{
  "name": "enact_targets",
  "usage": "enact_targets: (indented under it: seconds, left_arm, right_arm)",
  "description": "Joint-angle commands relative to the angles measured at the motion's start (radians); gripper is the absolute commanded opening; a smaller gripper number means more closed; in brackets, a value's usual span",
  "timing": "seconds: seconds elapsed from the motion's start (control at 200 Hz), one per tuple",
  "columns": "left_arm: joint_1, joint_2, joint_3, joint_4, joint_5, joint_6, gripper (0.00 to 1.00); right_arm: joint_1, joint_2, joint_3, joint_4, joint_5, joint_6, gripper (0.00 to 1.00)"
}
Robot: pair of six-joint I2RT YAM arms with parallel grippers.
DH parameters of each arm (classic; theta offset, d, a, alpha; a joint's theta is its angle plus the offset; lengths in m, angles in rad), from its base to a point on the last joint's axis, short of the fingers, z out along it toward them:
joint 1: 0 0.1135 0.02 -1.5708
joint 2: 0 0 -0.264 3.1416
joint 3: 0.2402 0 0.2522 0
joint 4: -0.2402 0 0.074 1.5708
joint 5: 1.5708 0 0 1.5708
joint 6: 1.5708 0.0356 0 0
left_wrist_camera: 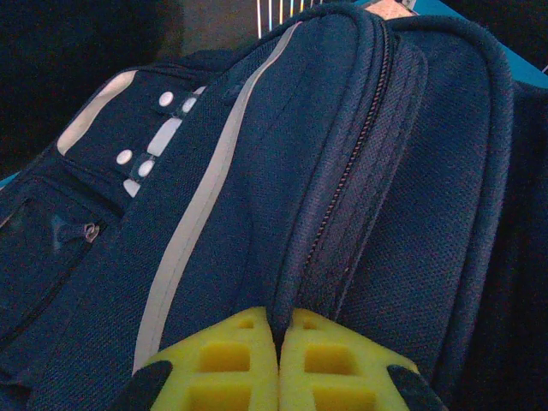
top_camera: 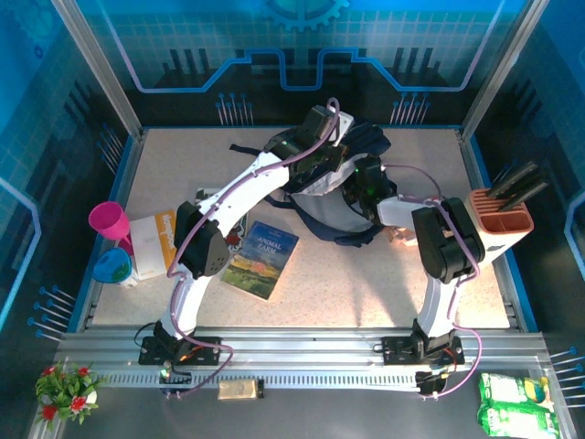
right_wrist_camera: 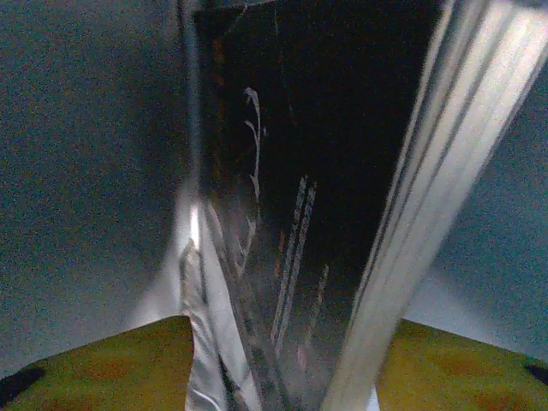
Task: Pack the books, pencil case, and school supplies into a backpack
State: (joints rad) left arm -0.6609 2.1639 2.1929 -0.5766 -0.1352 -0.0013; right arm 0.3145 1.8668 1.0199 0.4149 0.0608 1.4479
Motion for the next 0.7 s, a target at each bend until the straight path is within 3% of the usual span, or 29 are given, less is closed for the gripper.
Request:
enact_targets:
  seconds: [0.0,0.185,0.385,0.49,0.575,0.695]
  left_arm:
    - [0.006,-0.079,0.039,0.147,0.003,-0.014,0.00]
    - [0.011,-0.082,-0.038,0.177,0.005,-0.024,0.00]
    - [0.012,-0.105,-0.157,0.214,0.069,-0.048,0.00]
    - [0.011,-0.122,-0.256,0.268,0.158,-0.091,0.07]
    - [0.011,-0.137,-0.336,0.312,0.210,-0.135,0.14]
    - [0.012,-0.180,-0.445,0.342,0.238,-0.187,0.39]
  right_arm:
    - [-0.032,-0.159,-0.075,-0.060,-0.043,-0.095,0.61]
    - [-0.079,-0.420,-0.268,-0.204,-0.054,-0.195,0.64]
    - [-0.081,-0.693,-0.335,-0.459,0.089,-0.336,0.68]
    - [-0.063,-0.784,-0.320,-0.547,0.245,-0.427,0.70]
    - [-0.054,-0.821,-0.297,-0.568,0.303,-0.485,0.73]
    - [-0.050,-0.813,-0.249,-0.562,0.292,-0.555,0.78]
